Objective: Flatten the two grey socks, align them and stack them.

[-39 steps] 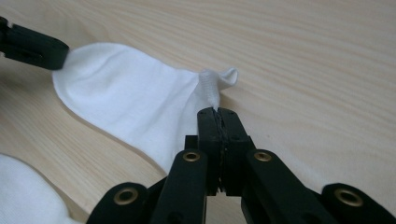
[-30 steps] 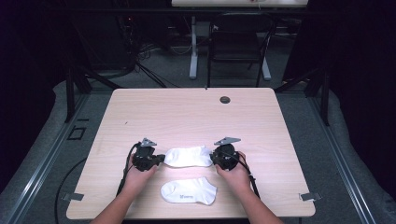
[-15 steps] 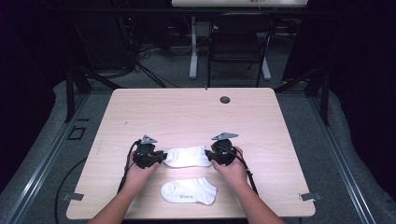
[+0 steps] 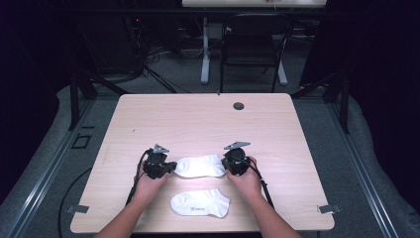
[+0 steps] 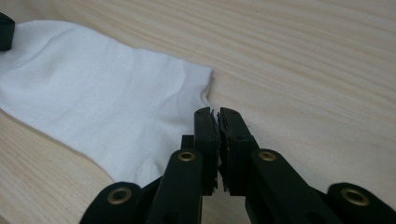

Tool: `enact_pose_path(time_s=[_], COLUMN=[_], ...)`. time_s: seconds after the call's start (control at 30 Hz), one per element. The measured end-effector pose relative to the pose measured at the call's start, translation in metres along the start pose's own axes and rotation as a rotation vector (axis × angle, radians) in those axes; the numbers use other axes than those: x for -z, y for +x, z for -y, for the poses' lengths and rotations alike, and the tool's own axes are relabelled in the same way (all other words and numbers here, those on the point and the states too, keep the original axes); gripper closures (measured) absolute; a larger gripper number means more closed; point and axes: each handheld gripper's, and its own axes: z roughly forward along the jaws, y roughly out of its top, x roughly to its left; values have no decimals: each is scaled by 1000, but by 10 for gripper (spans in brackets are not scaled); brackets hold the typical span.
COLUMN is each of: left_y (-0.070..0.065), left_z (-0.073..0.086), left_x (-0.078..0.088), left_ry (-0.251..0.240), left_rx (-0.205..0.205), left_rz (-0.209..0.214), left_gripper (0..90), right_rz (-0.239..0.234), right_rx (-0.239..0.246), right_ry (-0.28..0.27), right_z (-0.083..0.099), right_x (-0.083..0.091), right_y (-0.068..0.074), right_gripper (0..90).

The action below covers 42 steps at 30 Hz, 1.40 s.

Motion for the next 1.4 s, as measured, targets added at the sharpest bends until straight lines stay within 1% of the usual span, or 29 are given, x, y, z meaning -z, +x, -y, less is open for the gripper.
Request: enact_pose_path(time_s=[0.1, 0.13, 0.17, 0.27, 0.37, 0.43, 0.5, 0.53, 0.57, 0.7, 0.8, 0.83, 0.93, 1.03, 1.1, 1.17, 1.2, 1.23, 1.27, 1.4], left_y=[0, 0, 0, 0, 0, 0, 0, 0, 0, 0, 0, 0, 0, 0, 0, 0, -1, -1, -2, -2], left_z=[1, 1, 1, 2, 2, 1, 1, 1, 1, 1, 1, 1, 2, 2, 2, 3, 3, 3, 4, 4], left_x=[0, 0, 0, 0, 2, 4, 5, 6, 7, 11, 13, 14, 17, 20, 21, 23, 24, 25, 26, 30], left_ry=[6, 8, 7, 5, -1, -9, -12, -19, -18, -25, -33, -32, -42, -47, -50, -52, -53, -55, -58, -62], left_rx=[-9, -7, -6, -7, -3, -1, 0, 5, 3, 8, 8, 7, 9, 7, 7, 3, 6, 1, 3, 2], left_rz=[-1, 0, 3, 4, 16, 18, 21, 23, 22, 28, 30, 31, 31, 36, 37, 41, 43, 44, 45, 52], left_gripper=[893, 893, 894, 895, 895, 895, 895, 895, 895, 896, 895, 895, 895, 896, 895, 895, 895, 895, 895, 895], right_rz=[12, 16, 9, 8, 3, -7, -25, -23, -33, -43, -46, -49, -51, -58, -62, -62, -62, -64, -70, -72], right_rx=[9, -1, 1, 2, -7, -11, -19, -18, -12, -5, 11, 10, 19, 21, 23, 25, 32, 30, 29, 42], right_ry=[8, 0, 4, 3, -2, -6, -24, -24, -31, -52, -57, -71, -64, -75, -65, -75, -67, -71, -82, -76], right_z=[2, 2, 3, 4, 4, 4, 4, 3, 3, 1, -1, -1, -4, -5, -5, -4, -4, -4, -4, -4], right_x=[0, 0, 0, 1, 3, 5, 7, 8, 10, 16, 21, 22, 27, 30, 33, 34, 36, 36, 38, 42], right_y=[-1, -1, -2, -3, -3, -3, -2, -2, -1, 2, 4, 5, 7, 8, 8, 9, 9, 9, 10, 12], right_gripper=[868, 869, 869, 869, 869, 869, 869, 869, 869, 869, 869, 869, 869, 869, 869, 869, 869, 869, 869, 869])
